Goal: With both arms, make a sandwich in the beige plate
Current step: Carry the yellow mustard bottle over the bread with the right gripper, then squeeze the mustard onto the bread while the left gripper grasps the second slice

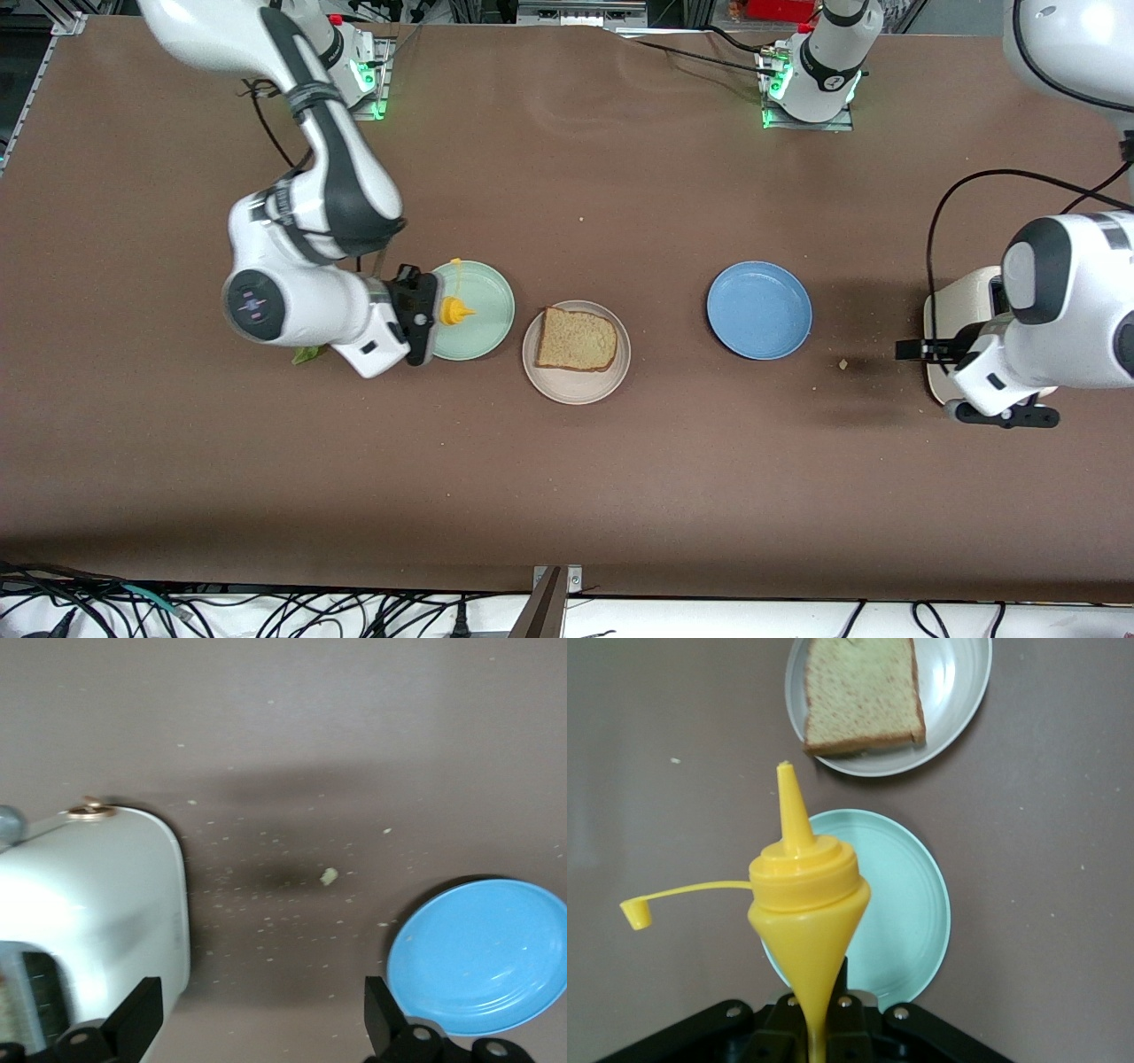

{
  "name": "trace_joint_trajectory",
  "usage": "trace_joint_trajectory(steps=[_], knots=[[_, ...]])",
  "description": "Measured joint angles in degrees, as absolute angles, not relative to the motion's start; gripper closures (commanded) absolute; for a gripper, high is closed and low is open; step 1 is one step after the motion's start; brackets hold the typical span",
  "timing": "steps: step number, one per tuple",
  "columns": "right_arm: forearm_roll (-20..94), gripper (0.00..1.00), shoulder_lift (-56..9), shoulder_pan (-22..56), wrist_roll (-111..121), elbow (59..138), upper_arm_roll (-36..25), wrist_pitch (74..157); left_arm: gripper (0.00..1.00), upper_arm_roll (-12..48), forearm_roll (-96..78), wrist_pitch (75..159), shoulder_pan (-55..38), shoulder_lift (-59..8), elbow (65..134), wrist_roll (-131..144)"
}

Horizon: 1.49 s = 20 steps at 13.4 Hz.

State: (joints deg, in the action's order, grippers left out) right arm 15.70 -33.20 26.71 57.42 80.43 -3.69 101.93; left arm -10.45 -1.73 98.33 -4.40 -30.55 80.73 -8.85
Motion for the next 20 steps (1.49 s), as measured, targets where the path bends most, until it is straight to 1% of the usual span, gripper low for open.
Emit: trace_joint_trajectory(steps=[5,8,11,16,18,20], knots=[[-2.2,1.00,-33.3,36.2,41.6,79.4,-3.6,102.8,0.00,-10.6,-1.5,98.3,7.3,-27.5,80.6,-22.6],[-11.7,1.00,-34.0,41.5,34.6,79.4,-3.5,102.6,0.00,-10.5,-1.5,98.3,11.4,-27.1,80.7,-24.6],[-20.7,1.00,-36.4,45.9,30.2,79.4,-3.5,102.6,0.00,-10.4,-1.5,98.2,13.3,-27.0,81.0,-25.2],[-34.8,1.00,-40.7,52.4,23.8,79.4,-3.6,102.6,0.00,-10.0,-1.5,98.6,13.6,-26.5,82.8,-25.1],[-37.7,1.00,-41.1,53.9,22.0,79.4,-3.6,101.6,0.00,-9.9,-1.5,99.9,13.6,-26.4,83.6,-25.1],[-38.3,1.00,-41.1,54.5,21.7,79.4,-3.7,101.0,0.00,-9.9,-1.5,103.9,13.6,-24.9,87.0,-24.9]])
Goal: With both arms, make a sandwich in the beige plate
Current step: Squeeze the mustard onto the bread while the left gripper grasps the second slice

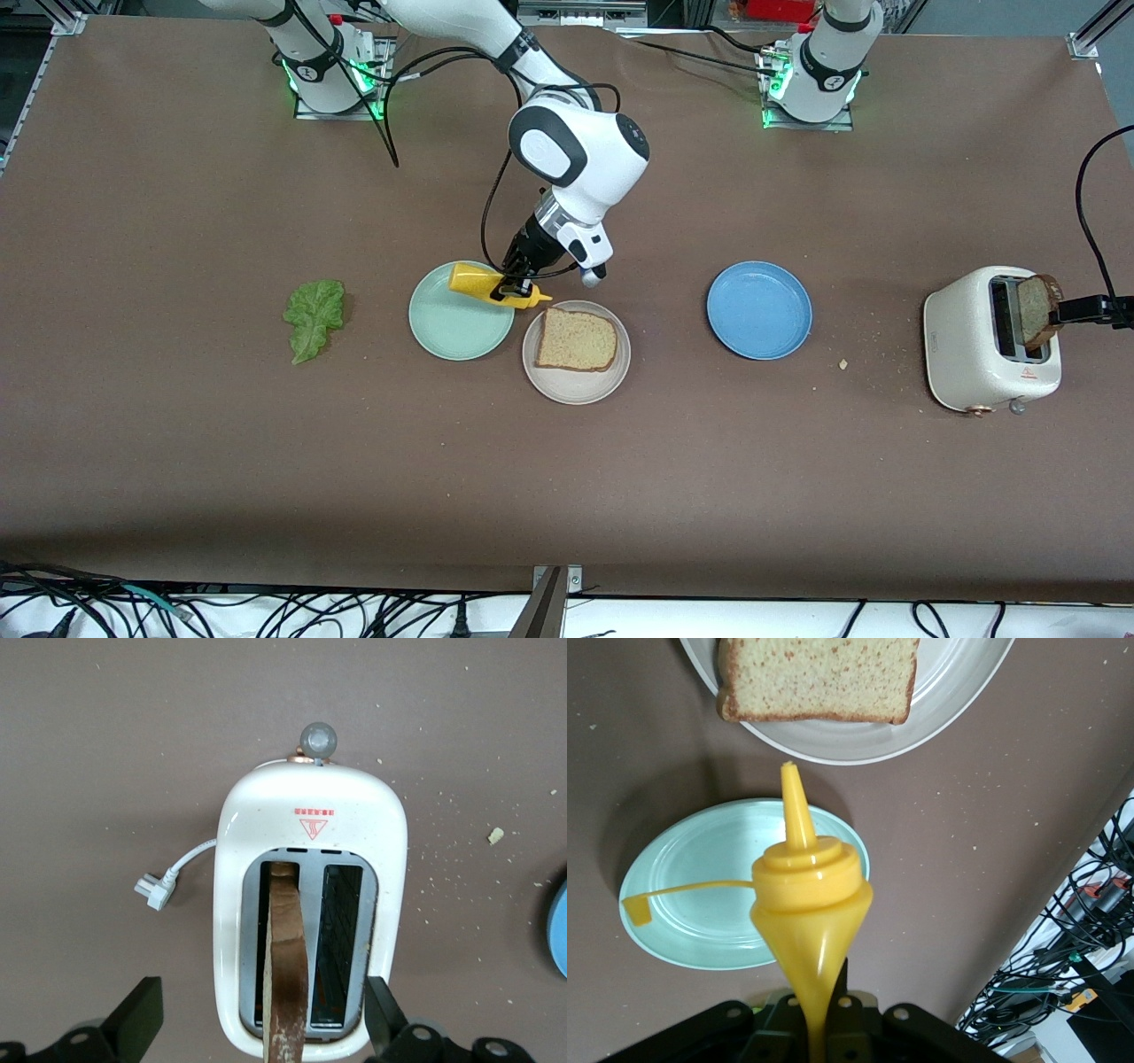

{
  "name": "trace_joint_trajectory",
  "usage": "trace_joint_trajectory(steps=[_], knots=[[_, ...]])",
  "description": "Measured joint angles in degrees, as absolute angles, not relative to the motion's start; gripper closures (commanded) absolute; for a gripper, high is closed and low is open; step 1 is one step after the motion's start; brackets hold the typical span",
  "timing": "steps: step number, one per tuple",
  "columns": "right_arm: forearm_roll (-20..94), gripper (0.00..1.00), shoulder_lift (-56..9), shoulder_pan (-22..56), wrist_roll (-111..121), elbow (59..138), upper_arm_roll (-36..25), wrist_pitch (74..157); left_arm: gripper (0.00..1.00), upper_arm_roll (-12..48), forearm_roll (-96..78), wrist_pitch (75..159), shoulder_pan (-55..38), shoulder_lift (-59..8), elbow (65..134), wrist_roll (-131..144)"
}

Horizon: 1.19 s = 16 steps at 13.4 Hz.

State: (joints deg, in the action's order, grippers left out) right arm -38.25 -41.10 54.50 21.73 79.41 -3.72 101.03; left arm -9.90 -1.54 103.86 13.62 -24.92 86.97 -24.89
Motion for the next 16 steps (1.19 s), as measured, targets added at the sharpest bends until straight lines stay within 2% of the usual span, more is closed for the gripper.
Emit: trace_joint_trajectory(steps=[5,10,13,15,16], knots=[[-36.3,1.00,-40.9,54.0,21.7,78.9,-5.5,100.8,0.00,-8.6,-1.5,109.8,13.6,-20.6,94.6,-21.8],[-18.1,1.00,-37.1,44.5,30.4,76.4,-6.1,101.8,0.00,-8.3,-1.5,118.0,13.5,-17.8,102.1,-21.2],[-3.8,1.00,-35.0,37.9,39.2,76.4,-6.1,103.8,0.01,-8.3,-1.5,119.3,13.5,-17.1,103.6,-21.2],[4.8,1.00,-34.9,33.9,45.9,76.4,-6.1,104.4,0.08,-8.3,-1.5,119.3,13.5,-16.9,103.7,-21.2],[9.4,1.00,-34.9,31.9,49.6,76.6,-6.1,104.4,0.16,-8.3,-1.5,119.3,13.6,-16.8,103.7,-21.2]])
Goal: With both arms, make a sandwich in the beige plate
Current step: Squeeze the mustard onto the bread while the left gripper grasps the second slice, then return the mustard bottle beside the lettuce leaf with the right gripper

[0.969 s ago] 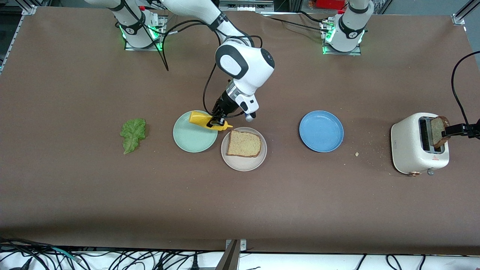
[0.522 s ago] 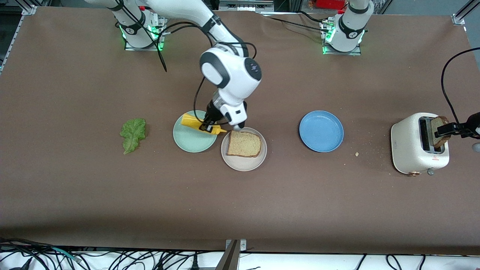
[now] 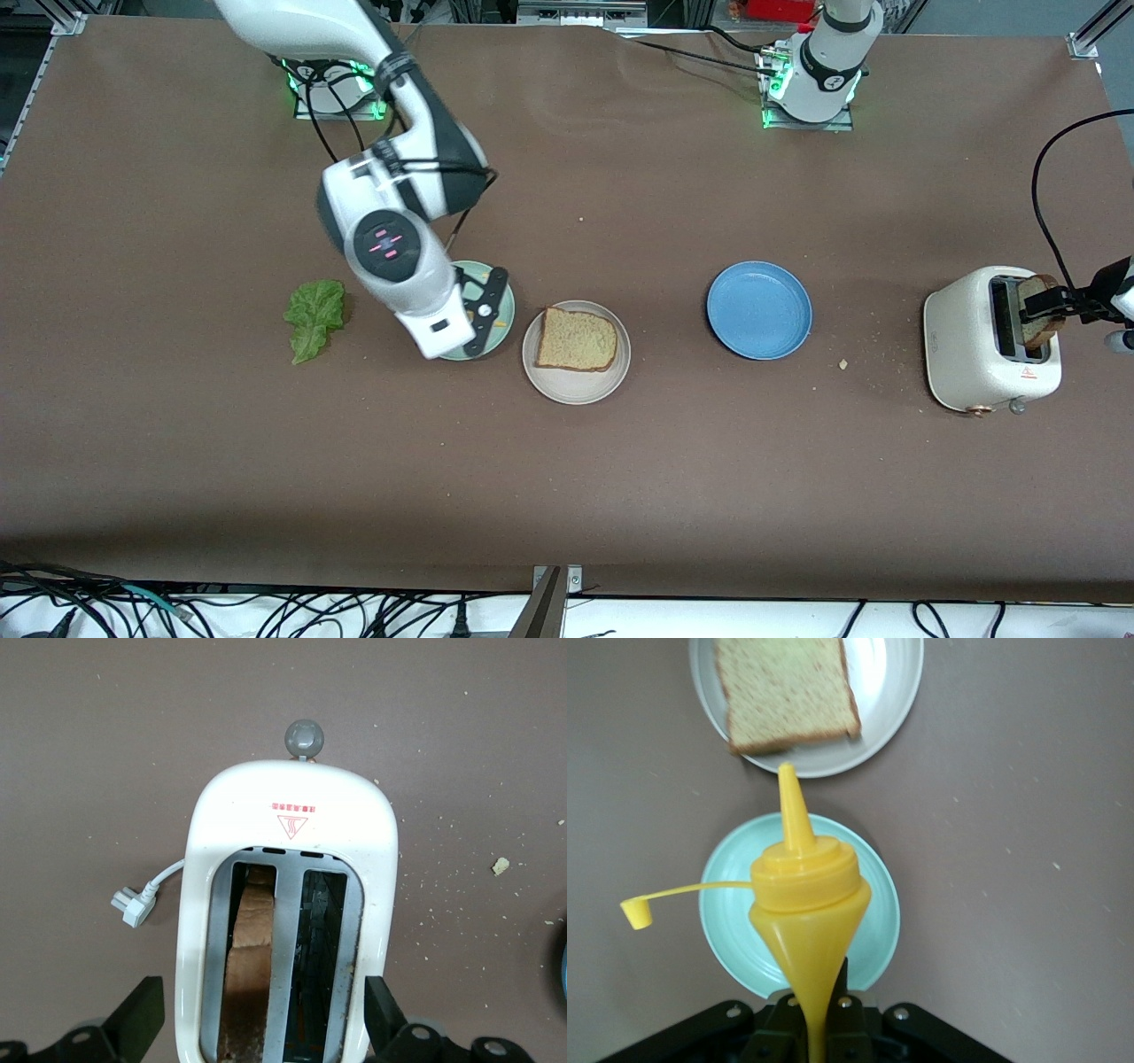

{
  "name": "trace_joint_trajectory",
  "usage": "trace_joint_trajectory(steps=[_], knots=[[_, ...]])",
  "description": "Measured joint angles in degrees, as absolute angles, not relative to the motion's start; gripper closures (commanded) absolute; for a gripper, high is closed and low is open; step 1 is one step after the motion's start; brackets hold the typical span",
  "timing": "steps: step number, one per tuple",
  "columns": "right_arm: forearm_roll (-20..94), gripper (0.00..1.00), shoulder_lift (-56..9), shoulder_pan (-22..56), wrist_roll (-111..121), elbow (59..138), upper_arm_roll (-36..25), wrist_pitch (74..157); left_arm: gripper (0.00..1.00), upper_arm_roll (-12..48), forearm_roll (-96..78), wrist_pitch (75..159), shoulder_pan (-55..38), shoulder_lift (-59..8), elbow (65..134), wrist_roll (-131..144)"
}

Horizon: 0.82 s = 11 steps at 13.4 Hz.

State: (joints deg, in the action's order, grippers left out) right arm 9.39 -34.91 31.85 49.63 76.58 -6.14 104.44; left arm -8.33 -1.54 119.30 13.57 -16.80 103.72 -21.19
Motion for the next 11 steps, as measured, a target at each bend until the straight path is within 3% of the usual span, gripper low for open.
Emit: trace_joint_trajectory(steps=[5,9,11], knots=[[28.8,1.00,-35.0,22.9,68.1,78.7,-6.1,104.4,0.62,-8.3,-1.5,119.3,13.6,-16.8,104.1,-22.0],[43.0,1.00,-35.1,17.7,82.0,82.2,-6.1,104.4,0.82,-8.4,-1.5,119.3,14.7,-16.8,104.5,-24.4],[51.7,1.00,-35.4,14.9,90.8,85.5,-6.1,104.0,1.00,-8.4,-1.5,119.4,15.3,-16.8,104.6,-25.9]])
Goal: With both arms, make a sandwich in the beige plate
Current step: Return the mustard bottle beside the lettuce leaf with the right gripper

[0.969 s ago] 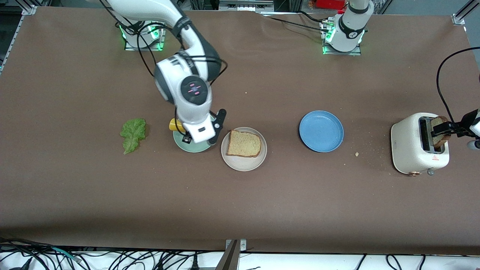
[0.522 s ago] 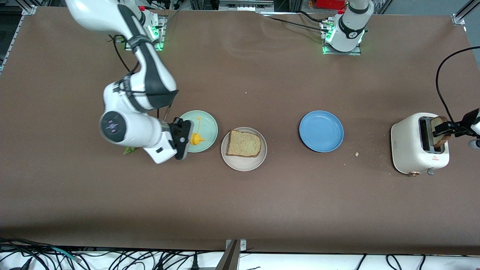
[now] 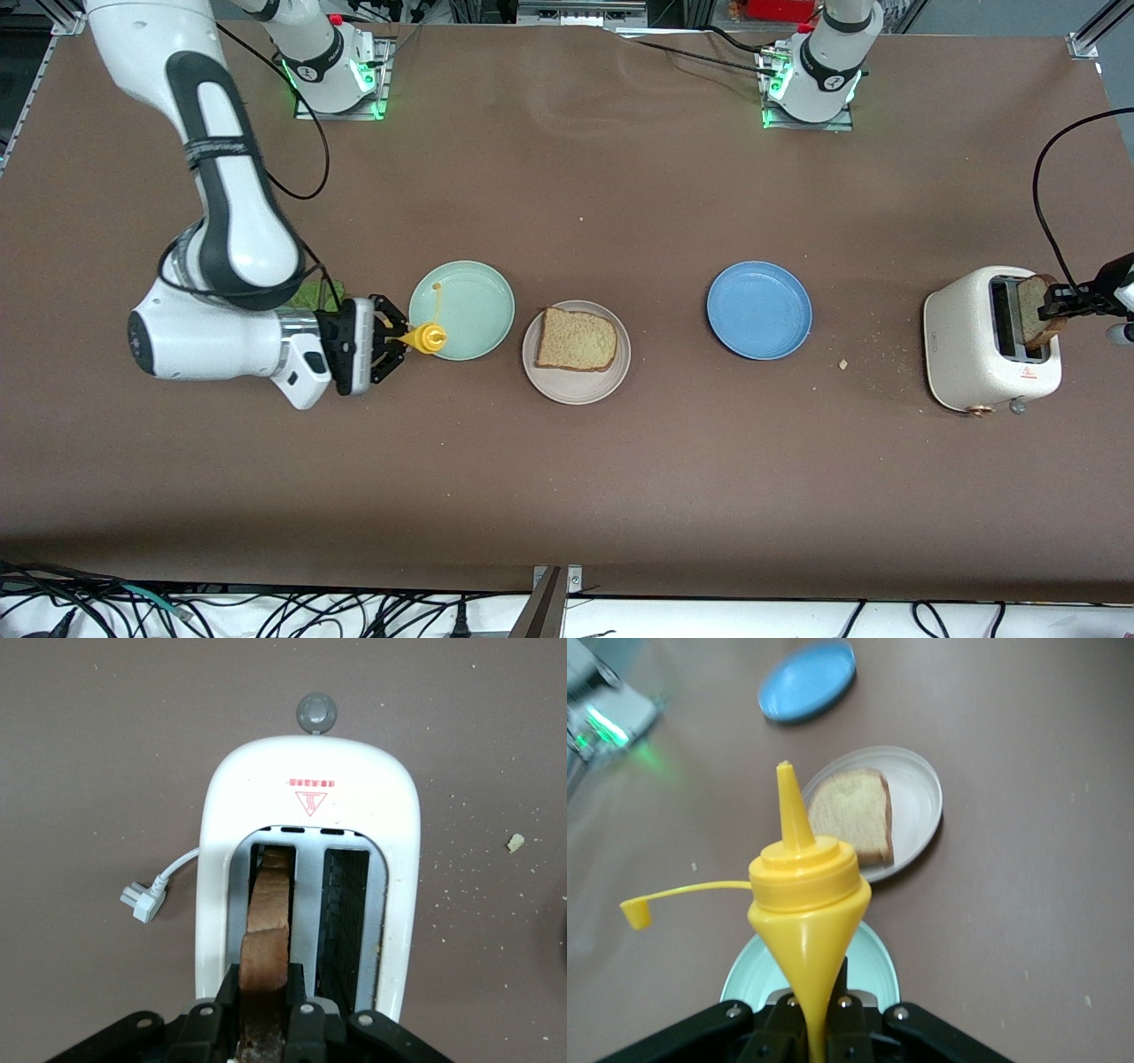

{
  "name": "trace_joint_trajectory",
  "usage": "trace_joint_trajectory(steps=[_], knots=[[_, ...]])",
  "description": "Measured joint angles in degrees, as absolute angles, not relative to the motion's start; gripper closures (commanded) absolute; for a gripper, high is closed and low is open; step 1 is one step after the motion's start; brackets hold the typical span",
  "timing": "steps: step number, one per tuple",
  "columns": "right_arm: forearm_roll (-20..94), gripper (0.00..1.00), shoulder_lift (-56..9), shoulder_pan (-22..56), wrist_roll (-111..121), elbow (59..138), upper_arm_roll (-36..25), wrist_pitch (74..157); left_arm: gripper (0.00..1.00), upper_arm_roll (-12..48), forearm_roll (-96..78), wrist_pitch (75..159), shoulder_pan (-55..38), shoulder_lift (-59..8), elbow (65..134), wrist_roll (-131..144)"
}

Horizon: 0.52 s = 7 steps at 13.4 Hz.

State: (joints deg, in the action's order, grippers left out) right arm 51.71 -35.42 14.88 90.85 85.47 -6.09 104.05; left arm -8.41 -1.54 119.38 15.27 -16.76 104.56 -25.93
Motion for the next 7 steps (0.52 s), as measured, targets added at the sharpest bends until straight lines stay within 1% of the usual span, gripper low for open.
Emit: trace_joint_trajectory(steps=[3,5,7], knots=[[63.6,1.00,-36.1,11.3,104.4,92.0,-6.1,102.6,1.00,-8.4,-1.5,119.5,15.5,-16.8,104.6,-27.4],[66.4,1.00,-36.7,8.8,110.7,94.5,-6.1,99.6,1.00,-8.4,-1.5,119.5,15.5,-16.8,104.6,-27.6],[66.7,1.00,-37.1,5.8,115.7,95.2,-6.1,95.1,1.00,-8.4,-1.5,119.5,15.5,-16.8,104.6,-27.7]])
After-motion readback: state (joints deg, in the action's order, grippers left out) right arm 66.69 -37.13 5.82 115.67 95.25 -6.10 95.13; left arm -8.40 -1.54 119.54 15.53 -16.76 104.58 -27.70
